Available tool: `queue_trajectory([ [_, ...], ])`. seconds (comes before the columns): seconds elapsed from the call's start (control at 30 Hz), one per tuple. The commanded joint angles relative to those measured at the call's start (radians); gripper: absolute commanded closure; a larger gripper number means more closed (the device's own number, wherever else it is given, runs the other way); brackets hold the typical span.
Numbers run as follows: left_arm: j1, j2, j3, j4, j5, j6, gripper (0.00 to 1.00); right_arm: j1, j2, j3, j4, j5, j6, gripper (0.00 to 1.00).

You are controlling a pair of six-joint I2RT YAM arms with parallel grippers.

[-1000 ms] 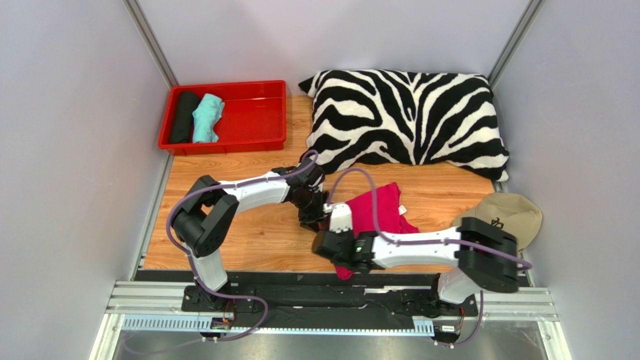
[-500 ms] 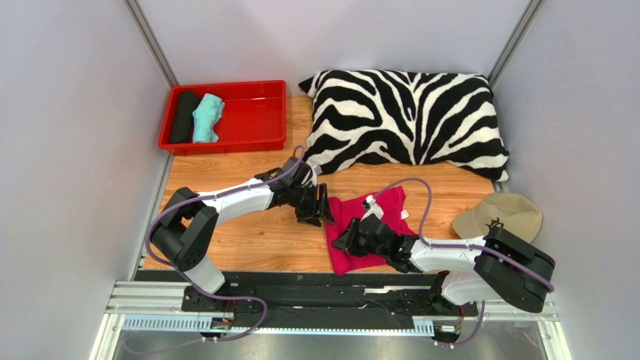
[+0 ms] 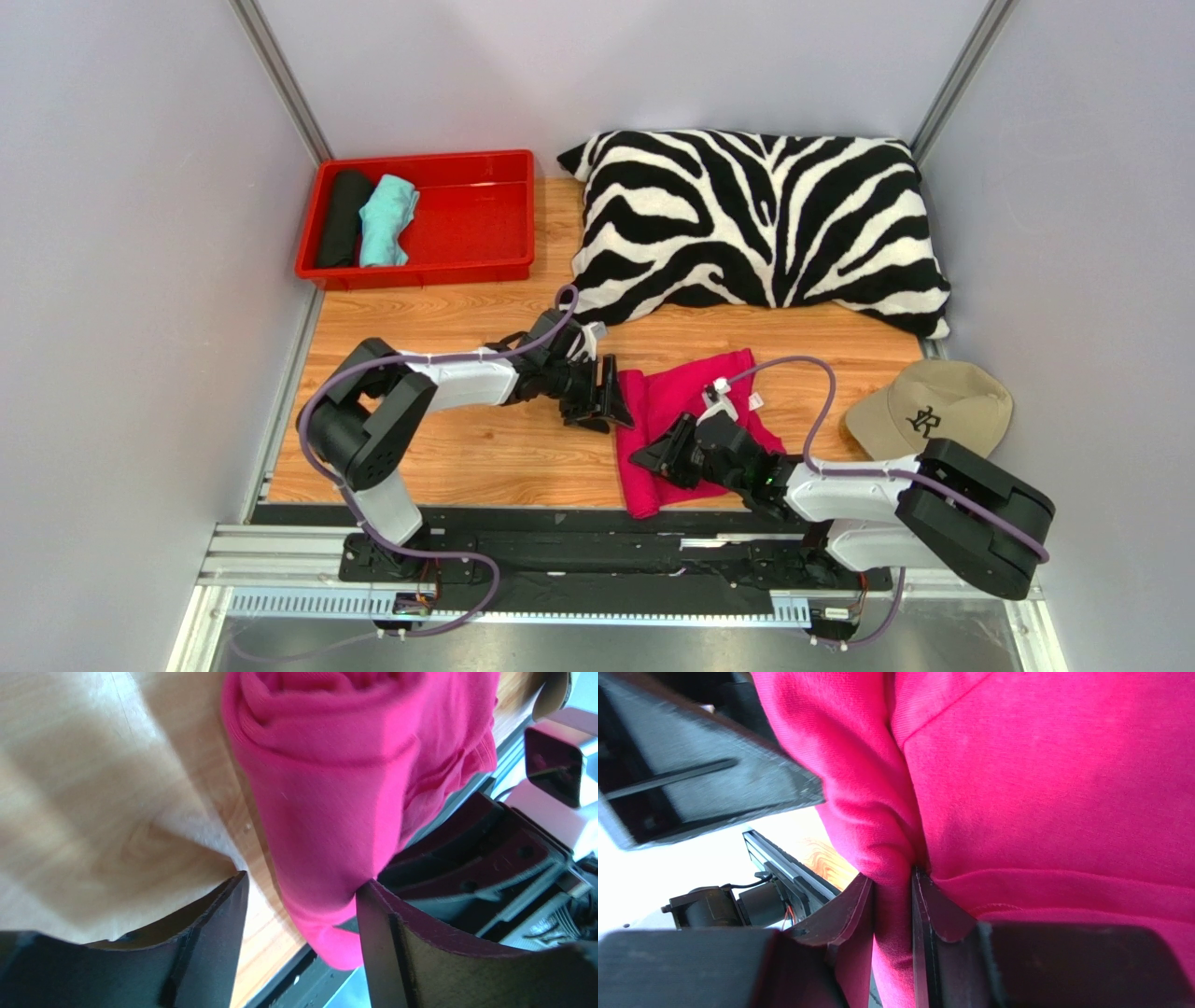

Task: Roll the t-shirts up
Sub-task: Roll the T-shirt to the center of the board.

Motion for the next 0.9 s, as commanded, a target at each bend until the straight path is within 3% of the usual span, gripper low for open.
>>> queue_trajectory([
  [0.0,-0.001,0.056,0.014,0.087,-0.011,-0.026,0.36,-0.001,-0.025,-0.037,-0.099,-0.024,0.037,0.75],
  [0.13,-0.002,0.084,0.025,0.084,-0.049,-0.049,0.39,-0.005,-0.068,-0.039,-0.129,-0.018,0.04,0.74],
  [0.23,-0.008,0.084,0.033,0.067,-0.092,-0.08,0.41,-0.004,-0.099,-0.025,-0.189,-0.001,0.016,0.68],
  [0.4,-0.05,0.099,0.117,-0.102,-0.201,-0.106,0.45,0.021,-0.221,0.088,-0.471,0.095,-0.067,0.53],
  [0.57,-0.07,0.128,0.174,-0.219,-0.242,-0.134,0.51,0.106,-0.272,0.272,-0.797,0.242,-0.141,0.51],
  [0.67,-0.082,0.141,0.207,-0.268,-0.255,-0.132,0.52,0.207,-0.228,0.415,-0.961,0.423,-0.165,0.51],
  [0.87,-0.094,0.168,0.247,-0.331,-0.253,-0.114,0.52,0.385,0.102,0.708,-1.273,0.658,-0.185,0.5],
])
